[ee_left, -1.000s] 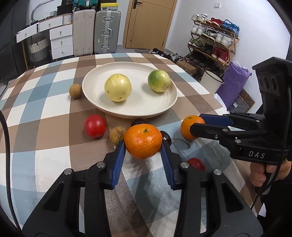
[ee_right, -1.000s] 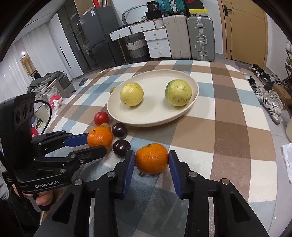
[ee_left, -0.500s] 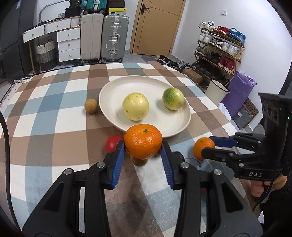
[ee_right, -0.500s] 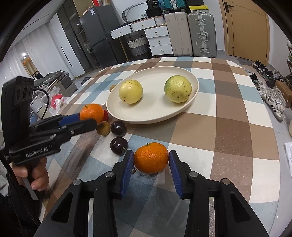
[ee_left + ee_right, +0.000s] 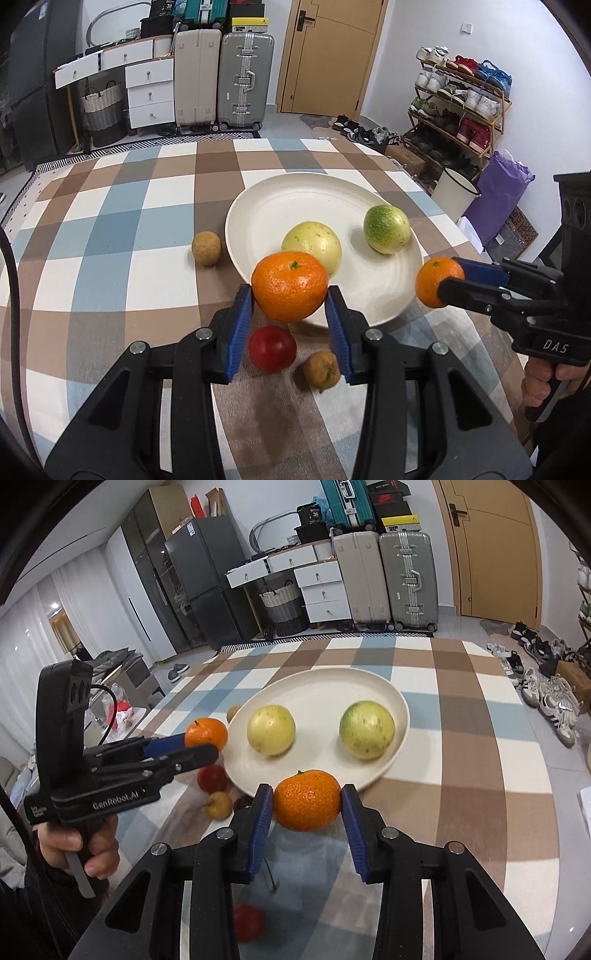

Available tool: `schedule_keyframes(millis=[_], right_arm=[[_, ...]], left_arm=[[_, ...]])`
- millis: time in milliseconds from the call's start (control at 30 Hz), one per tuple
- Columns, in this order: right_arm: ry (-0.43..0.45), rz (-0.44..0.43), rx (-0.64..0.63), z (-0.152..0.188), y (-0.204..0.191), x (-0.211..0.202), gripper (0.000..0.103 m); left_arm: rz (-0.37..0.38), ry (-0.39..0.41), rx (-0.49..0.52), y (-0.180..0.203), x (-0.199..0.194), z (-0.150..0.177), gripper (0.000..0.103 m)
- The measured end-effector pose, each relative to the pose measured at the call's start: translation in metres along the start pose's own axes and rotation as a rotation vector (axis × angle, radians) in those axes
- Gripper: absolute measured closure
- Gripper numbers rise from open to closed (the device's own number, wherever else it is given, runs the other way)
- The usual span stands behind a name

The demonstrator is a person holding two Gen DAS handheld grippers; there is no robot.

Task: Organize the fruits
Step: 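Carry both oranges onto the white plate and open both grippers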

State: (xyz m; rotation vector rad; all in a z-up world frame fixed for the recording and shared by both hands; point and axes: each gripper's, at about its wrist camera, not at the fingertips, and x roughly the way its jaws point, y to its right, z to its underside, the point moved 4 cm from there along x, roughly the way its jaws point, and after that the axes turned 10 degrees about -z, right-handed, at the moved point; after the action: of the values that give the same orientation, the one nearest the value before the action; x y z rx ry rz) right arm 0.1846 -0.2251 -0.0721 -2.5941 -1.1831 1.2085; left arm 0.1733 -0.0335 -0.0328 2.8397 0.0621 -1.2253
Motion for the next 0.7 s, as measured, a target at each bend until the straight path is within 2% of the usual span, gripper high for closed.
schedule_keyframes(millis=[367,700], right_arm=[[-0.018,0.0,0.006,-0.016,0.004,0.03,0.065],[-0.027,0.011,0.005,-0.02,0.009,0.039,0.064]], left_arm=[[-0.03,-0.013,0.028,0.005,0.027,-0.012,0.066],[-0.074,-0.013,0.037,-0.001,0.044,-0.02,0.066]])
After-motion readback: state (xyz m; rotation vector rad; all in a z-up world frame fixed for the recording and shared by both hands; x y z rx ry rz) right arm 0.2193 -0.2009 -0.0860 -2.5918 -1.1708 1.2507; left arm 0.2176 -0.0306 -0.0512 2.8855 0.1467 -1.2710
